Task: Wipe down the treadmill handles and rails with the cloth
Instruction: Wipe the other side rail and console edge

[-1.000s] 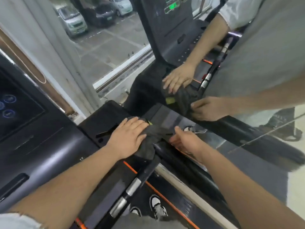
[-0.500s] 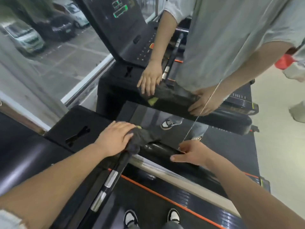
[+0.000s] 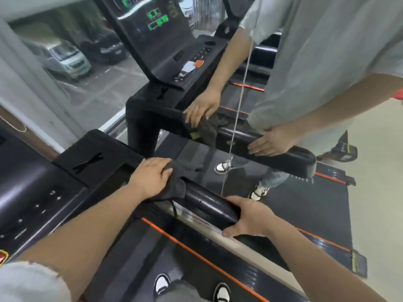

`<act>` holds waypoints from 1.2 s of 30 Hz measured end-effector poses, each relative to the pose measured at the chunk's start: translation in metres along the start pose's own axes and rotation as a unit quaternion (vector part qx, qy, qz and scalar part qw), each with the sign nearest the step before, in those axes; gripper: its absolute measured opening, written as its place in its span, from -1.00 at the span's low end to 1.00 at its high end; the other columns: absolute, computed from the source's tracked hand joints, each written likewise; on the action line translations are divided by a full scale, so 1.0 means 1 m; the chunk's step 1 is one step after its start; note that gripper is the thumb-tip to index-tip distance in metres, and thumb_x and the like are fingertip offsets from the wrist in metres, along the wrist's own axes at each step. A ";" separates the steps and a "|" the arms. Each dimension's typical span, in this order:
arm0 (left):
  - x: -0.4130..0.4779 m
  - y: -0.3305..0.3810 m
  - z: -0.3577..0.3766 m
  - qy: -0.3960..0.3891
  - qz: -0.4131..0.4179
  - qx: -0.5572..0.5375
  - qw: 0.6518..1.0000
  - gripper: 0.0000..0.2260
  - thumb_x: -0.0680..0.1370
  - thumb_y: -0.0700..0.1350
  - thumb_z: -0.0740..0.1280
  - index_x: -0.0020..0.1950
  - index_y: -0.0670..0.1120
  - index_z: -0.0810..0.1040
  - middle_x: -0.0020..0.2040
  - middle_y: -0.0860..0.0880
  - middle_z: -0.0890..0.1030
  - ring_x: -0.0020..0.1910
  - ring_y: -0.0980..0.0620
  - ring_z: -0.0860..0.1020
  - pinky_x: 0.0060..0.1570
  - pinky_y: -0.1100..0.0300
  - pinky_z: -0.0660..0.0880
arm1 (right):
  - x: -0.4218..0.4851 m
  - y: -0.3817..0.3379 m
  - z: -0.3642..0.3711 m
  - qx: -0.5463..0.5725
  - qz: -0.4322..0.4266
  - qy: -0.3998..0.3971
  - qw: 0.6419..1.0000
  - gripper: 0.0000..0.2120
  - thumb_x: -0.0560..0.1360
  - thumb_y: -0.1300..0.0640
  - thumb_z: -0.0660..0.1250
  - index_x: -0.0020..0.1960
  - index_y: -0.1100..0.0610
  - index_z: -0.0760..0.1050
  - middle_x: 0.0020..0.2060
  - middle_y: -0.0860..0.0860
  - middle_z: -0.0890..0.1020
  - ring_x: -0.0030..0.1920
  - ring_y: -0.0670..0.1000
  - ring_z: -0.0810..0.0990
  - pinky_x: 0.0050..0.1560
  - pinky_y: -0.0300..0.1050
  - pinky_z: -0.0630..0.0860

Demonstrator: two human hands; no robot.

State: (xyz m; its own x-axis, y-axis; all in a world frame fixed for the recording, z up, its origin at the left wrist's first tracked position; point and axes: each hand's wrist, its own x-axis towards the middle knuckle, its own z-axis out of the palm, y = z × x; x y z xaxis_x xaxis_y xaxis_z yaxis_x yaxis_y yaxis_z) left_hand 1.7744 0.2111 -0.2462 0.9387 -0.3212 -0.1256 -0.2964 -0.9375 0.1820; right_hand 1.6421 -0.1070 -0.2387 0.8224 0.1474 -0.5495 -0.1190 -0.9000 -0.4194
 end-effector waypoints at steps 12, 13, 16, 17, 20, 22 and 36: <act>-0.018 0.074 0.032 0.046 0.022 0.016 0.999 -0.48 0.63 0.19 0.02 0.44 0.00 0.52 0.35 -0.02 0.60 0.37 -0.12 0.50 0.49 -0.17 0.26 | -0.044 0.055 0.011 -0.042 0.013 0.046 0.998 0.07 0.12 -0.40 0.53 0.55 -0.17 0.24 0.27 -0.14 0.60 0.25 0.00 0.59 0.19 -0.07 0.54; -0.018 0.088 0.036 0.064 -0.036 0.021 0.997 -0.52 0.65 0.16 0.07 0.44 -0.03 0.53 0.34 -0.04 0.61 0.37 -0.14 0.50 0.50 -0.20 0.23 | -0.046 0.056 0.013 -0.046 0.011 0.055 0.997 0.07 0.14 -0.38 0.53 0.56 -0.18 0.22 0.28 -0.13 0.60 0.26 0.01 0.58 0.19 -0.08 0.53; -0.045 0.144 0.058 0.103 0.011 0.000 0.995 -0.59 0.66 0.09 0.14 0.42 -0.02 0.54 0.32 0.00 0.61 0.37 -0.10 0.48 0.53 -0.20 0.20 | -0.047 0.060 0.017 -0.047 0.010 0.080 0.996 0.01 0.19 -0.34 0.52 0.56 -0.20 0.21 0.33 -0.14 0.57 0.31 0.02 0.56 0.21 -0.10 0.49; -0.057 0.154 0.061 0.099 0.101 -0.013 0.990 -0.60 0.65 0.10 0.15 0.41 0.00 0.53 0.31 0.02 0.60 0.35 -0.06 0.49 0.53 -0.16 0.21 | -0.048 0.063 0.018 -0.037 0.006 0.083 0.996 -0.01 0.20 -0.32 0.52 0.55 -0.20 0.23 0.34 -0.14 0.56 0.32 0.02 0.55 0.23 -0.10 0.49; -0.055 0.139 0.048 0.043 0.283 -0.016 0.958 -0.60 0.66 0.12 0.14 0.45 0.04 0.48 0.33 0.08 0.58 0.34 0.03 0.48 0.51 -0.06 0.27 | -0.056 0.076 0.021 0.013 0.004 0.089 0.996 -0.03 0.16 -0.34 0.53 0.51 -0.17 0.30 0.33 -0.13 0.54 0.33 0.01 0.54 0.25 -0.09 0.49; -0.031 0.119 0.042 0.021 0.202 0.020 0.979 -0.50 0.65 0.19 0.02 0.44 0.02 0.50 0.32 0.04 0.61 0.32 -0.03 0.54 0.48 -0.08 0.33 | -0.066 0.090 0.026 0.017 0.030 0.115 0.993 0.02 0.11 -0.42 0.48 0.50 -0.15 0.33 0.33 -0.15 0.52 0.33 -0.02 0.52 0.27 -0.07 0.49; -0.032 0.194 0.050 -0.055 0.231 0.049 0.970 -0.40 0.62 0.29 -0.07 0.54 0.09 0.40 0.32 0.04 0.61 0.28 -0.06 0.56 0.32 0.01 0.45 | -0.092 0.153 0.095 0.233 0.094 0.230 0.940 -0.24 0.12 -0.31 0.58 0.26 -0.21 0.42 0.03 -0.31 0.61 0.06 -0.16 0.61 0.10 -0.17 0.54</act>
State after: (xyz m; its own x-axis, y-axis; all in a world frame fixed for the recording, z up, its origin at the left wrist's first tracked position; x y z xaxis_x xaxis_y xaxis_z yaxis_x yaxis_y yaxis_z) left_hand 1.6777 0.0331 -0.2559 0.6780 -0.7181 -0.1571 -0.7021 -0.6959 0.1512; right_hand 1.4959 -0.2196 -0.3211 0.9036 -0.2858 -0.3190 -0.4283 -0.5987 -0.6769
